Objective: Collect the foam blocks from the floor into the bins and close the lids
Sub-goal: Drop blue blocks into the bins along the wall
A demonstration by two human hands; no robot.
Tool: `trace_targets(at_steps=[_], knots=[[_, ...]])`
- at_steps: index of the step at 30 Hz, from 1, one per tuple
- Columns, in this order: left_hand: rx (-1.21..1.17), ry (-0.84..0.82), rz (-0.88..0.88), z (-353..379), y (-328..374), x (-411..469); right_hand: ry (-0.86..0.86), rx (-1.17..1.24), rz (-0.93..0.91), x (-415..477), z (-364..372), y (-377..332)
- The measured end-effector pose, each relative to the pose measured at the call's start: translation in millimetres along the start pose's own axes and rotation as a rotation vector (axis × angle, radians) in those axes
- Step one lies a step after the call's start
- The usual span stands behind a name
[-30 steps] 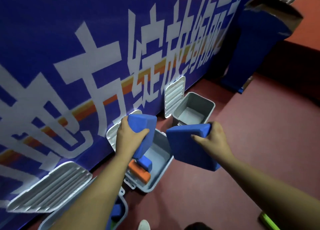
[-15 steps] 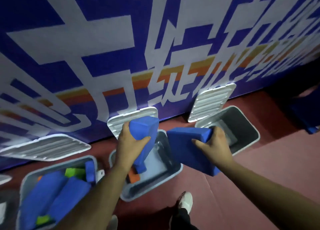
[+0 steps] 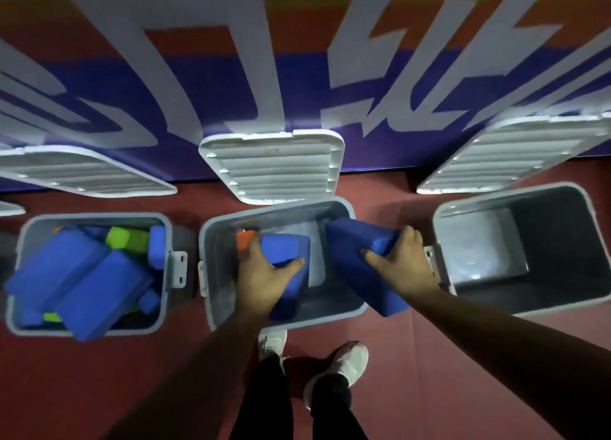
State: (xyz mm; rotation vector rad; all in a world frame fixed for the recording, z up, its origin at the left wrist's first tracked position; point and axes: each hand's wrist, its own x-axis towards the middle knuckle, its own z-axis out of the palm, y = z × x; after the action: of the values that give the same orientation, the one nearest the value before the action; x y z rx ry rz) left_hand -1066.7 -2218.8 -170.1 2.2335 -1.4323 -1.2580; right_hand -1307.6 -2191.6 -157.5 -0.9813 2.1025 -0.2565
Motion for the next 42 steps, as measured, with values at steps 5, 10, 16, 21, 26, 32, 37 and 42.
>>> trace_targets(at_steps=[5,10,16,21,26,32,37,42], knots=[[0.065,-0.054,-0.032,99.8,-49.3,74.3,-0.017,-0.03,-0.004,78.9,82.8,44.3],[0.055,-0.022,-0.049,167.4,-101.2,132.4,-0.017,-0.068,-0.064,144.8,154.9,69.0],[0.05,0.02,0.041,219.8,-146.4,190.0,-0.003,-0.064,-0.07,199.2,235.2,90.9],[0.013,-0.075,0.039,231.2,-179.9,215.2,-0.034,-0.037,-0.088,206.7,269.5,106.0],[0.078,-0.077,0.066,171.0,-151.7,203.6,-0.041,-0.059,-0.111,183.3,214.7,81.2],[0.076,-0.037,0.204,10.0,-17.8,168.0,-0.026,-0.076,-0.162,117.7,72.4,-29.2],[0.109,0.028,0.422,-151.2,118.8,88.2,0.087,-0.082,-0.225,13.0,-63.3,-142.8],[0.03,0.089,0.5,-287.0,214.4,-6.1,0.229,-0.12,-0.309,-111.4,-167.5,-229.7]])
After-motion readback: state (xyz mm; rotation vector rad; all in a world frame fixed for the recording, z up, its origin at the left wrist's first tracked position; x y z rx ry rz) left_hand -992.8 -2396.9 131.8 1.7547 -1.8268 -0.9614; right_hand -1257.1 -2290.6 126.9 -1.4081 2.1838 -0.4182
